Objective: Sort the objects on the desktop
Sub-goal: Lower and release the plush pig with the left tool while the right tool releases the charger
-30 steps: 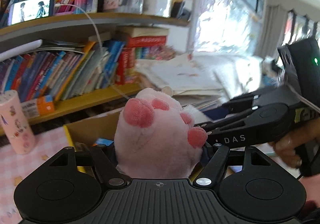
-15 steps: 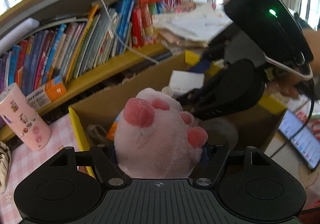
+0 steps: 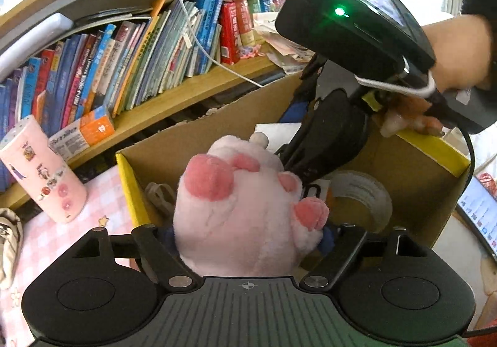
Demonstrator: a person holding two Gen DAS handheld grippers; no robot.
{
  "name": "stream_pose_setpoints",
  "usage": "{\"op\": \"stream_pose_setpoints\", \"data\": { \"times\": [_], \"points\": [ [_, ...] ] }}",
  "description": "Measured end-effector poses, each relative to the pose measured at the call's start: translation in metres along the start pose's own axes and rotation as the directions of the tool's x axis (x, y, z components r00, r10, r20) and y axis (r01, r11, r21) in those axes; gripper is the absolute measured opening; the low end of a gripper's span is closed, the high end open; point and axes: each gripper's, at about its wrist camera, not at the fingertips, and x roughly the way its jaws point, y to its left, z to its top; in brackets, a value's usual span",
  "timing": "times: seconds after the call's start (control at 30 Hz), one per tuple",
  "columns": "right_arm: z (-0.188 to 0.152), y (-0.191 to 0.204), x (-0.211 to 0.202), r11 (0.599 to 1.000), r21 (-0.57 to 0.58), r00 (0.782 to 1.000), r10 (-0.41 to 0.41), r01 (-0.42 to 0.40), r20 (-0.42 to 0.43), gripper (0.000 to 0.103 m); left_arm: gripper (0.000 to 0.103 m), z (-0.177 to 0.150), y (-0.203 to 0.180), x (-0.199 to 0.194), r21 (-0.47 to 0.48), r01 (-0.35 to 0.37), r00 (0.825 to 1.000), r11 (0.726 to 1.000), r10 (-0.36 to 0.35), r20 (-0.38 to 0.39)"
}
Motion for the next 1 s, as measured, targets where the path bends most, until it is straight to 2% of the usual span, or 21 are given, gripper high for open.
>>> {"op": "stream_pose_setpoints", "data": {
  "times": [0.07,0.17,0.3,0.43,0.6,0.7,0.87,1.0],
  "points": [
    [0.001,-0.004,0.003,1.0,0.025,1.0,0.017,-0.017,-0.007,0.042,0.084,0.0,-0.001,-0.003,0.016,-0.035,0.999,0.999,0.035,0.013],
    [0.002,-0.011,0.008,0.996,0.076,0.999,0.051,-0.049,-0.018,0.042,0.085,-0.002,-0.003,-0.009,0.026,-0.052,0.998,0.998,0.051,0.028],
    [0.001,-0.019,0.012,0.986,0.14,0.995,0.097,-0.092,-0.03,0.042,0.092,-0.005,-0.007,-0.017,0.048,-0.051,0.998,0.998,0.049,0.049],
    [0.0,-0.024,0.015,0.977,0.179,0.992,0.123,-0.116,-0.033,0.042,0.092,-0.006,-0.01,-0.022,0.048,-0.045,0.997,0.998,0.042,0.058],
    [0.001,-0.023,0.014,0.979,0.175,0.993,0.113,-0.107,-0.027,0.043,0.093,-0.006,-0.01,-0.032,0.02,-0.042,0.995,0.999,0.04,0.087],
    [0.001,-0.021,0.012,0.98,0.171,0.994,0.108,-0.104,-0.016,0.046,0.093,-0.006,-0.01,-0.038,0.009,-0.047,0.994,0.999,0.046,0.1],
    [-0.001,-0.019,0.003,0.98,0.173,0.995,0.101,-0.102,0.013,0.06,0.093,-0.006,-0.01,-0.048,-0.012,-0.056,0.991,0.998,0.057,0.121],
    [-0.004,-0.018,-0.01,0.98,0.179,0.995,0.086,-0.093,0.044,0.066,0.093,-0.01,-0.009,-0.058,-0.038,-0.051,0.99,0.998,0.056,0.129]
  ]
}}
